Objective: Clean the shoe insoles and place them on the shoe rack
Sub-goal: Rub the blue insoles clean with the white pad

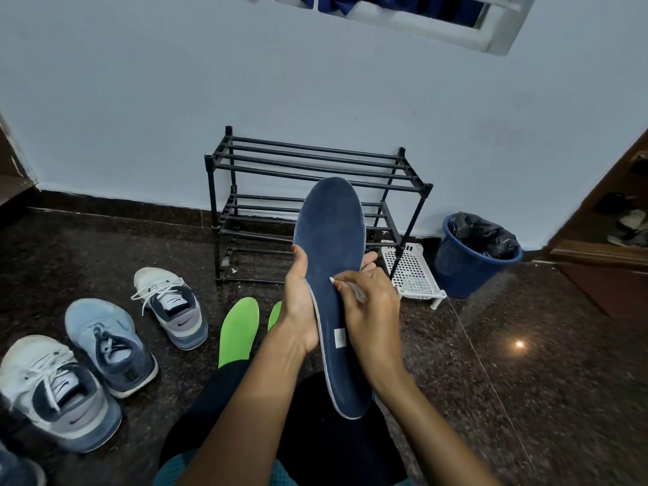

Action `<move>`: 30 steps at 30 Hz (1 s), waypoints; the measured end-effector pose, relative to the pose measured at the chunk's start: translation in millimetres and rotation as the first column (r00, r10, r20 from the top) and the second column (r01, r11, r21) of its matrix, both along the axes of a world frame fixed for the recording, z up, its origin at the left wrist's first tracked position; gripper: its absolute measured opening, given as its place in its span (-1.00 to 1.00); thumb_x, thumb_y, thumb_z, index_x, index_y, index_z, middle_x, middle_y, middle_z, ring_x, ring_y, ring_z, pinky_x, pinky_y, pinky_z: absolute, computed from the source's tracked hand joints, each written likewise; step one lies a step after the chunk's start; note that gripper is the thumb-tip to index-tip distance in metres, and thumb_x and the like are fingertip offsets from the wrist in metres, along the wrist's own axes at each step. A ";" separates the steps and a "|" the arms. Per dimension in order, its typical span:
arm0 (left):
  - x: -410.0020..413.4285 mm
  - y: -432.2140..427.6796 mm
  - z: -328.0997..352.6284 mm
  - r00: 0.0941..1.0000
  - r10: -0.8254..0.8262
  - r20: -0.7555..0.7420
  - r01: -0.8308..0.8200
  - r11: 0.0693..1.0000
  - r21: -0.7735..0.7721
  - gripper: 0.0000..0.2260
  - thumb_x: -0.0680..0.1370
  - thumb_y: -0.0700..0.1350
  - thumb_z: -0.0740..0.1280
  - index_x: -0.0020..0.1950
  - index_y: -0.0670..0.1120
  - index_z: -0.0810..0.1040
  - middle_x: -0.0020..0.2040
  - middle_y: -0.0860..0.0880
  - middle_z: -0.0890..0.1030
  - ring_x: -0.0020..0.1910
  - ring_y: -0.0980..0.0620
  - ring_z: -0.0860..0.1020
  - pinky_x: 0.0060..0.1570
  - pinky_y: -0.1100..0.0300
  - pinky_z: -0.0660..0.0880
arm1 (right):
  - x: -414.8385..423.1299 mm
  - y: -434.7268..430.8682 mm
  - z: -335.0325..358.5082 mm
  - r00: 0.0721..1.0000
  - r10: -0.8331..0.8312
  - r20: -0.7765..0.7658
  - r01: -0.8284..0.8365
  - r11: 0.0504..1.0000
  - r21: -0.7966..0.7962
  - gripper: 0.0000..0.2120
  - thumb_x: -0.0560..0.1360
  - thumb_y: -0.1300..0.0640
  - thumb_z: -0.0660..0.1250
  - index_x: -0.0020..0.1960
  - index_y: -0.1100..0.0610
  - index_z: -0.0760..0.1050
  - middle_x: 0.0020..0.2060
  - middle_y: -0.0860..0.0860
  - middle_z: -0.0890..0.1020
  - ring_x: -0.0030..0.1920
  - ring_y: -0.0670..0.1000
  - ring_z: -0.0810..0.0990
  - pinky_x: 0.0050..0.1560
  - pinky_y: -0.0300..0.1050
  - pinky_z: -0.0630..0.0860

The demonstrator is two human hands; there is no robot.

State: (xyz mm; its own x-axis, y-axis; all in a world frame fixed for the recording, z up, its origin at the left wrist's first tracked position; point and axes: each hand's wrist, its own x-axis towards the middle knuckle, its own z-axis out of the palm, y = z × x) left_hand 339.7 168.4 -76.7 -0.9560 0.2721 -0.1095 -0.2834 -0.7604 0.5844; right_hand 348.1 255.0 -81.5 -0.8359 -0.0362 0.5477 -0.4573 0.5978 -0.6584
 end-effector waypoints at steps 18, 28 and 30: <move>-0.3 0.0 4.6 1.000 -0.010 0.018 0.011 0.997 -0.076 -0.35 0.49 0.35 0.04 0.15 -0.17 0.54 0.22 -0.26 0.57 0.20 -0.12 0.57 0.16 0.02 0.50 | 13.3 8.1 7.2 0.989 0.069 0.129 -0.041 0.977 -0.208 -0.87 0.40 0.35 0.39 -0.17 0.15 0.65 -0.20 0.06 0.58 -0.17 -0.29 0.51 -0.16 -0.55 0.32; -6.3 -3.5 -3.7 0.999 0.044 0.027 -0.040 0.990 -0.135 -0.25 0.55 0.35 -0.12 -0.05 -0.13 0.71 -0.03 -0.09 0.70 -0.02 0.04 0.65 0.19 0.14 0.44 | 13.0 -2.3 1.9 0.993 0.103 0.065 -0.109 0.988 0.107 -0.71 0.43 0.29 0.23 0.10 0.18 0.60 -0.08 0.04 0.56 -0.05 0.06 0.55 0.07 0.13 0.46; -5.8 -2.2 -2.8 0.998 0.047 0.035 -0.041 0.989 -0.141 -0.24 0.55 0.35 -0.12 -0.13 -0.11 0.73 -0.05 -0.08 0.70 -0.05 0.05 0.66 0.19 0.14 0.45 | 13.6 -1.7 0.0 0.995 0.101 0.026 -0.104 0.984 0.143 -0.67 0.39 0.34 0.21 0.08 0.20 0.60 -0.13 0.09 0.58 -0.11 0.06 0.55 0.05 0.05 0.49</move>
State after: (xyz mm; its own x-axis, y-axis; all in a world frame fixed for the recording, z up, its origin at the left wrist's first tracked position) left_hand 333.9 166.1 -79.5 -0.9610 0.2094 -0.1805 -0.2759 -0.6838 0.6755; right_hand 361.7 253.3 -81.5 -0.8337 -0.1991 0.5151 -0.5094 0.6374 -0.5781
